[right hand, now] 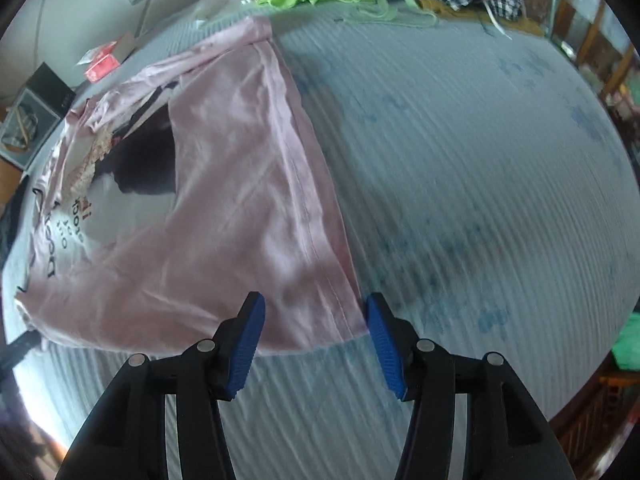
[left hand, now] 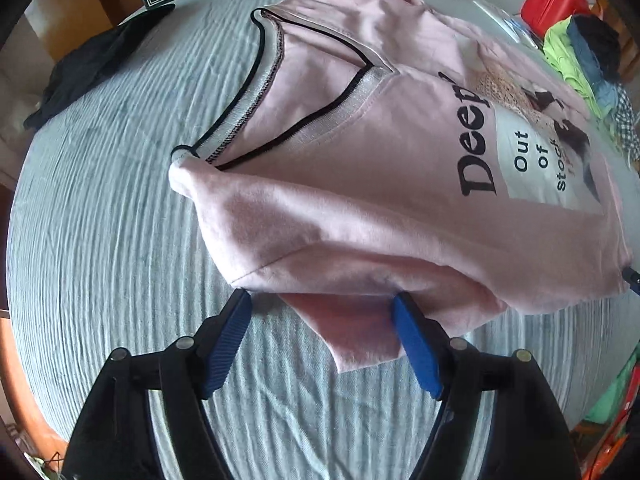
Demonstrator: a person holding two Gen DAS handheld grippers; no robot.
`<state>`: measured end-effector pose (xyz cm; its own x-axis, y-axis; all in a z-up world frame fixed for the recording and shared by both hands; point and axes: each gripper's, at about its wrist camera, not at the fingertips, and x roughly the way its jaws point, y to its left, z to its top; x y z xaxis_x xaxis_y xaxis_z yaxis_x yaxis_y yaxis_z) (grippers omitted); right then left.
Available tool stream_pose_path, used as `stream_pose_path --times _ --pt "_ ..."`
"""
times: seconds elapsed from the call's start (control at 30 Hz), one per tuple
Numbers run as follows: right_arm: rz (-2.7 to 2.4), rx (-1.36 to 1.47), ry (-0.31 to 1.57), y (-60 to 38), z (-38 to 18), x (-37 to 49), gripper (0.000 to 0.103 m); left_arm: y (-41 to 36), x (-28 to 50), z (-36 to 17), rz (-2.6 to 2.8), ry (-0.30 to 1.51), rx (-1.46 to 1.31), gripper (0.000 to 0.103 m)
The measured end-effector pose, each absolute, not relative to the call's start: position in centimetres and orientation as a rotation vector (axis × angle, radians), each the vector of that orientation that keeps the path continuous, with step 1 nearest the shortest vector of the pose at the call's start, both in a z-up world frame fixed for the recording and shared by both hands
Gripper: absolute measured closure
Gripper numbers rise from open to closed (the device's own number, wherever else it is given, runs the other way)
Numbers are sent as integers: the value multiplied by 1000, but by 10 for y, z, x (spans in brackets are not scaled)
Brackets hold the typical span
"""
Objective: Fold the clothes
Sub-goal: 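Pull the sweatshirt straight on the bed with both tools and release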
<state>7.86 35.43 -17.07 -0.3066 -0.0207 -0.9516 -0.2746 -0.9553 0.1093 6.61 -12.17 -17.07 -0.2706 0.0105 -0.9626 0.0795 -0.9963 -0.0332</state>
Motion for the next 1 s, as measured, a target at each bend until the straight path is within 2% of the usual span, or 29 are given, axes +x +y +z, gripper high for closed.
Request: stream_pose_path --times 0.03,0.07,0.1,0.17,0.23,0.27,0.3,0.33,0.37,0.43,0.57,0.67,0.7,0.77,0.83,0.93,0.97,1.0 --pt "2396 -1732 369 353 -172 78 47 -121 67 -171 -2469 110 1860 17" --pt "2409 -1723 383 352 -173 78 39 -124 68 -172 -2461 134 1850 12" --pt "2425 -1718 397 352 -174 78 26 -126 69 -173 -2453 157 1839 6" --pt "2467 -1741 401 347 -177 76 14 -125 71 -174 -2453 137 1833 4" --pt "2470 -1762 362 342 -179 73 10 -125 74 -171 -2459 150 1819 6" --pt "2461 -1773 345 340 -179 72 11 -124 77 -168 -2460 153 1821 9" --pt "2449 -1781 334 339 -178 72 19 -124 81 -163 -2469 181 1814 20" --pt "2445 -1779 334 341 -176 73 28 -124 84 -159 -2484 229 1806 21" --pt "2457 -1771 362 345 -173 76 48 -123 90 -155 -2504 294 1796 21" --pt "2483 -1749 414 354 -167 82 49 -117 95 -153 -2512 318 1797 21" --pt "2507 -1695 458 373 -156 97 46 -98 101 -162 -2501 151 1783 21" --pt "2509 -1711 422 375 -157 100 43 -92 105 -162 -2518 126 1768 20" --pt "2510 -1721 402 374 -158 100 43 -92 106 -160 -2513 131 1771 24" --pt "2513 -1754 350 368 -163 99 43 -89 112 -156 -2533 126 1770 40" --pt "2521 -1774 289 360 -169 98 43 -83 119 -153 -2548 111 1767 70" --pt "2561 -1754 148 342 -173 93 41 -74 129 -152 -2556 84 1759 89" --pt "2577 -1747 60 333 -174 92 44 -71 132 -151 -2558 74 1757 91" --pt "2590 -1743 -22 323 -172 92 67 -71 135 -150 -2559 66 1754 94"
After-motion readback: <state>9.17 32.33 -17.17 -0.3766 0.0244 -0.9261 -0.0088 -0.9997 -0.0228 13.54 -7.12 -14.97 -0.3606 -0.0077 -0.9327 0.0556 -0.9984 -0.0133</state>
